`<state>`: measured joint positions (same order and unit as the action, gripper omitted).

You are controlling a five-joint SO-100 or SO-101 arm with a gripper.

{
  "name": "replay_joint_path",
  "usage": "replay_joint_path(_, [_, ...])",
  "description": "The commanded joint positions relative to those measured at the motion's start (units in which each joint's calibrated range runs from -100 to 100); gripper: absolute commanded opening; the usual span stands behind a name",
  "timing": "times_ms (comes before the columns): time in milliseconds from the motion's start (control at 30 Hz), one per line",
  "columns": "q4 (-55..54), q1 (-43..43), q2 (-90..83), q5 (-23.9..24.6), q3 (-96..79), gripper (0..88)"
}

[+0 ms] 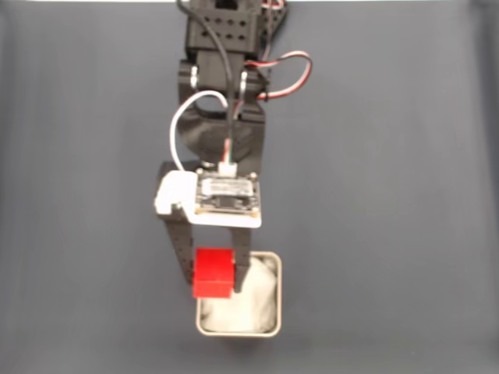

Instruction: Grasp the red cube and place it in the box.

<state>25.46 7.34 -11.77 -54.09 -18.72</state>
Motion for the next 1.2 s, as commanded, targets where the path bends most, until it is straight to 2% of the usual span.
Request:
replay_joint_path(0, [0.03,-1.38,-0.28,0.39,3.57,11.3])
replay_joint_path(1167, [-1.20,-4.50,8.39,3.03,5.94,11.1])
